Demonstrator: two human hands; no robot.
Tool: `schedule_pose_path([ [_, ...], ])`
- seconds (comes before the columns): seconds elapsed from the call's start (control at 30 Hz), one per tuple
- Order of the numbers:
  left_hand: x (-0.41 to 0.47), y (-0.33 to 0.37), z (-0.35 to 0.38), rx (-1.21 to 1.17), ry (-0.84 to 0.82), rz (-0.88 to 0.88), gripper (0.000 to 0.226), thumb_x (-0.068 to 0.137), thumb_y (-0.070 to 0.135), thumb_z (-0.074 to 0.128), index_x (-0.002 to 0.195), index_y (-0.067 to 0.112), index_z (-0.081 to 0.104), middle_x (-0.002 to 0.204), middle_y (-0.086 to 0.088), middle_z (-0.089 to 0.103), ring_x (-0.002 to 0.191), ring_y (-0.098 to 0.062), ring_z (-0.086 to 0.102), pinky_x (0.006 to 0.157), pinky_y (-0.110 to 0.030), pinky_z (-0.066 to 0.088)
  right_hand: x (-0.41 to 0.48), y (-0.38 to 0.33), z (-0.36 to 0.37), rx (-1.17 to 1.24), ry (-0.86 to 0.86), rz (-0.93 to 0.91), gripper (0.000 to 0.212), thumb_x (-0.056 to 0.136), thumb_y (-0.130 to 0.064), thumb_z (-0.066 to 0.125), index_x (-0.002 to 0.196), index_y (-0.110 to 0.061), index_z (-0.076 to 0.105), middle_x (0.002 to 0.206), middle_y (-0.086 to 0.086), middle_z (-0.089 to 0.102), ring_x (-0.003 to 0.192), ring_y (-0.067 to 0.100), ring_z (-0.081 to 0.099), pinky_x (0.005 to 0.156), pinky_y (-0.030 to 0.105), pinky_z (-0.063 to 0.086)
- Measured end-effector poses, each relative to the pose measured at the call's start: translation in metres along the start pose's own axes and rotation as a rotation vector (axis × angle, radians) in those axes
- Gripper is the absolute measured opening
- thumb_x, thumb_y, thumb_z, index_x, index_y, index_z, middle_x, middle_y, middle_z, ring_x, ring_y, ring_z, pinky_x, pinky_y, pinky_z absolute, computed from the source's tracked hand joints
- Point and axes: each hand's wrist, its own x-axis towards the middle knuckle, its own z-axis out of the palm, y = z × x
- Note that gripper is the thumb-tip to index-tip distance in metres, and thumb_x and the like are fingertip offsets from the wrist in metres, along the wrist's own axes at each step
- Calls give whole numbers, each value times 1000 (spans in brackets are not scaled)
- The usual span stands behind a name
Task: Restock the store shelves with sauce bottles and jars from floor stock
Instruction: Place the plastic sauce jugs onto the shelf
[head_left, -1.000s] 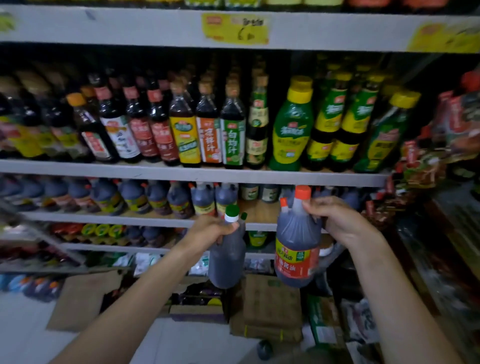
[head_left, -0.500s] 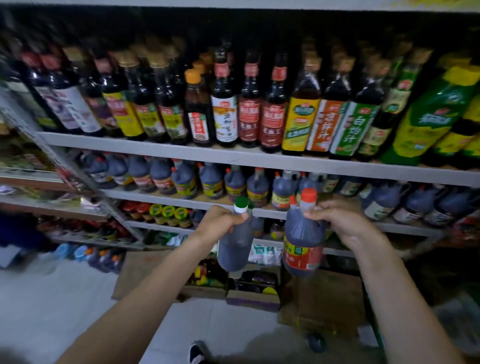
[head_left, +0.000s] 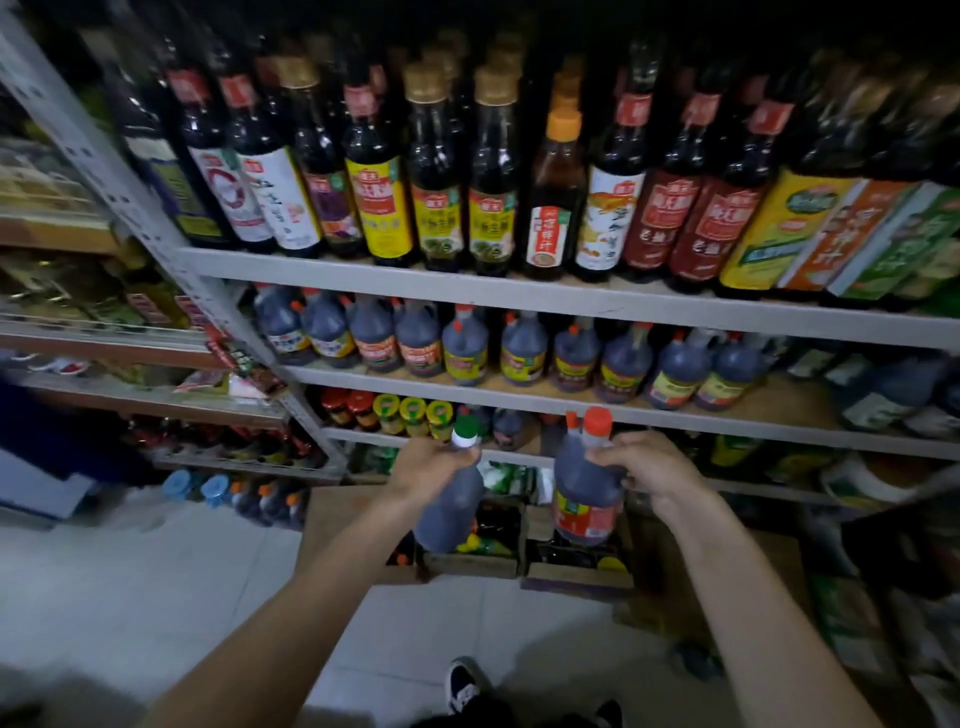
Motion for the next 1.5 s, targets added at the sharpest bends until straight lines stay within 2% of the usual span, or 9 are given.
schedule_pose_path([
  [0.1, 1, -17, -14, -43, 20, -30, 55, 80, 42, 75, 39, 19, 47, 47, -3, 46, 54, -20, 48, 59, -32, 31, 1, 2, 22, -28, 12, 26, 37, 80, -7, 77, 52, -14, 54, 70, 8, 59, 74, 22, 58, 67, 33, 40],
  [0.3, 3, -38, -35, -108, 20, -66, 41, 85, 38, 72, 64, 6, 57, 65, -13, 52, 65, -21, 53, 65, -34, 34, 1, 7, 58, -33, -56, 50, 16, 84, -8, 73, 85, 5, 64, 86, 15, 55, 81, 27, 57, 68, 34, 40],
  [0.47, 0, -46, -49, -20, 73, -50, 46, 88, 38, 69, 56, 8, 55, 55, -7, 53, 55, -18, 52, 60, -31, 34, 5, 7, 81, -51, -80, 55, 39, 83, -7, 75, 54, -13, 50, 64, 10, 49, 70, 25, 53, 68, 36, 40],
  [0.67, -3, -49, -52, 12, 71, -57, 43, 88, 39, 69, 63, 6, 59, 61, -10, 59, 59, -21, 54, 59, -30, 37, -1, 3, 86, -26, -82, 65, 42, 81, -7, 76, 49, -17, 52, 54, 3, 51, 66, 21, 55, 65, 32, 40],
  [0.8, 3, -57, -37, -91, 41, -66, 18, 85, 26, 73, 72, 19, 65, 53, 11, 67, 59, -11, 63, 67, -34, 55, -8, 3, 76, -44, -43, 59, 36, 80, -9, 77, 54, -16, 54, 51, -1, 52, 57, 14, 54, 57, 25, 39],
  [0.9, 11, -57, -18, -56, 9, -41, 17, 85, 29, 73, 74, 19, 66, 55, 10, 68, 59, -12, 64, 61, -33, 55, -6, 7, 60, -49, 11, 71, 32, 79, -7, 75, 57, -14, 52, 54, 2, 53, 55, 14, 54, 53, 24, 38],
  [1.03, 16, -39, 25, -15, -77, -73, 27, 89, 35, 68, 83, 9, 68, 80, -15, 67, 79, -29, 62, 74, -41, 49, -5, 20, 22, -27, 95, 81, 27, 74, -4, 68, 58, -11, 47, 52, 7, 47, 51, 19, 48, 52, 29, 32],
  [1.23, 8, 11, 120, 101, -37, -41, 45, 86, 37, 72, 60, 1, 61, 60, -16, 57, 56, -24, 51, 56, -32, 28, 7, 48, -61, -15, 203, 83, 35, 70, -1, 65, 49, -17, 41, 46, 0, 44, 49, 16, 43, 47, 25, 28],
  [1.5, -18, 73, 267, 135, -48, -20, 50, 86, 41, 71, 74, -8, 69, 77, -26, 67, 66, -28, 58, 60, -33, 33, 37, 103, -203, -198, 236, 19, 40, 72, -4, 65, 39, -10, 44, 63, 10, 56, 63, 22, 55, 58, 31, 35],
])
